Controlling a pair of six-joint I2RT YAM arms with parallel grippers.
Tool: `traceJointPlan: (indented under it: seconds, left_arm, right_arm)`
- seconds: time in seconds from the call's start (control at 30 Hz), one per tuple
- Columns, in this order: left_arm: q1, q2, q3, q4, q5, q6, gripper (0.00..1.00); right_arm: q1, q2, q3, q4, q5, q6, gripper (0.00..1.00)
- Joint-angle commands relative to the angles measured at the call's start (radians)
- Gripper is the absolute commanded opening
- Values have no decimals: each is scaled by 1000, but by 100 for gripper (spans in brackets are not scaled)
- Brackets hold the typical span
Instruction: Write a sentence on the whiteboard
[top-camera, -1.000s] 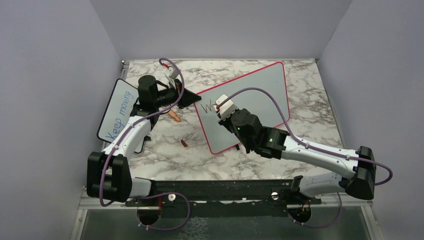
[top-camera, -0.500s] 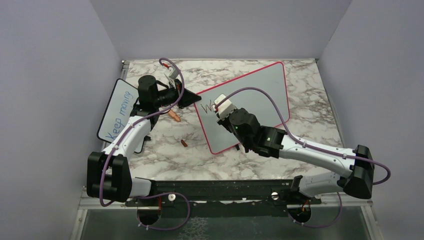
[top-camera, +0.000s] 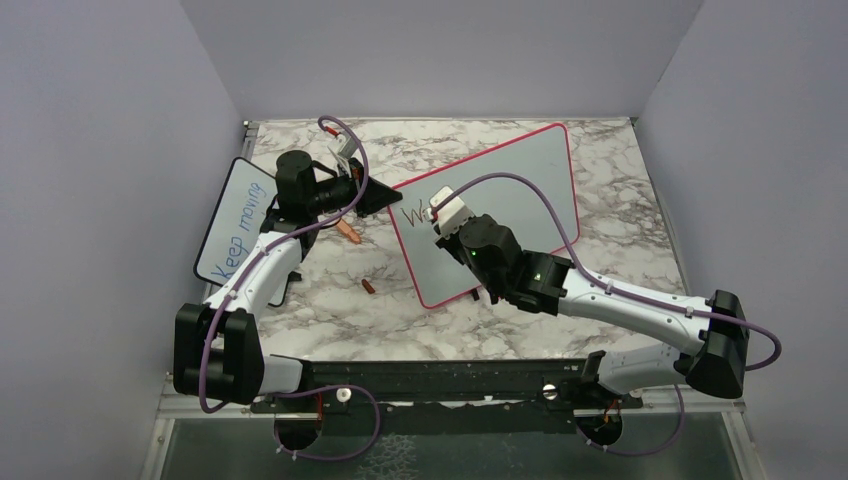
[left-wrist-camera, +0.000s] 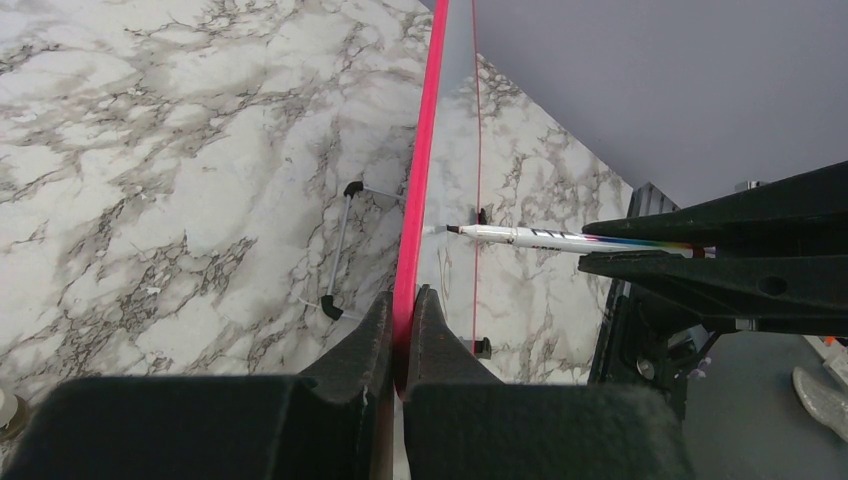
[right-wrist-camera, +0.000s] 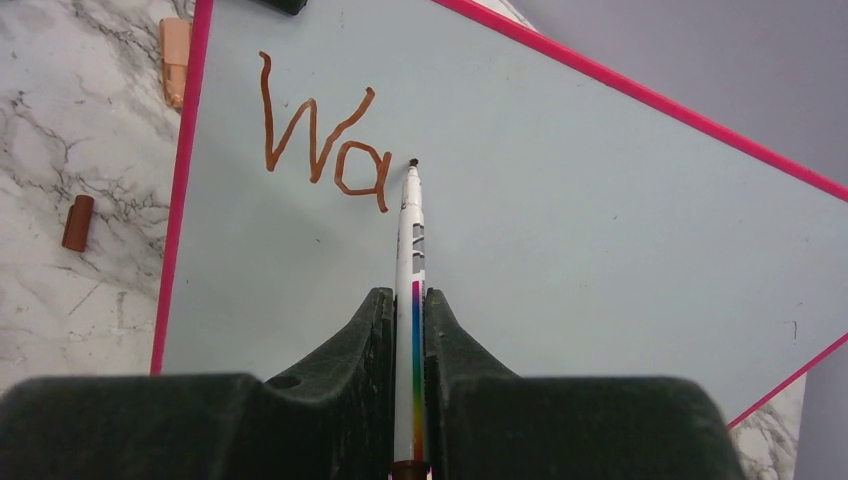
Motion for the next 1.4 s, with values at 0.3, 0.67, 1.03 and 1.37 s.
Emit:
traceJointPlan:
  seconds: [0.3, 0.67, 1.03, 1.37]
  left_arm:
    - [-3, 8, 6, -44, -7, 87, 0]
    - [-3, 11, 6, -44, -7, 87, 0]
    - [-3, 14, 6, -44, -5, 87, 0]
    - [-3, 13, 7, -43, -2, 86, 0]
  right_arm:
    - [-8, -9, 5, -105, -53, 76, 0]
    - [-7, -23, -2, -125, -60, 89, 1]
    - [-8, -29, -13, -109, -59, 95, 0]
    - [-8, -28, -17, -10, -21, 63, 0]
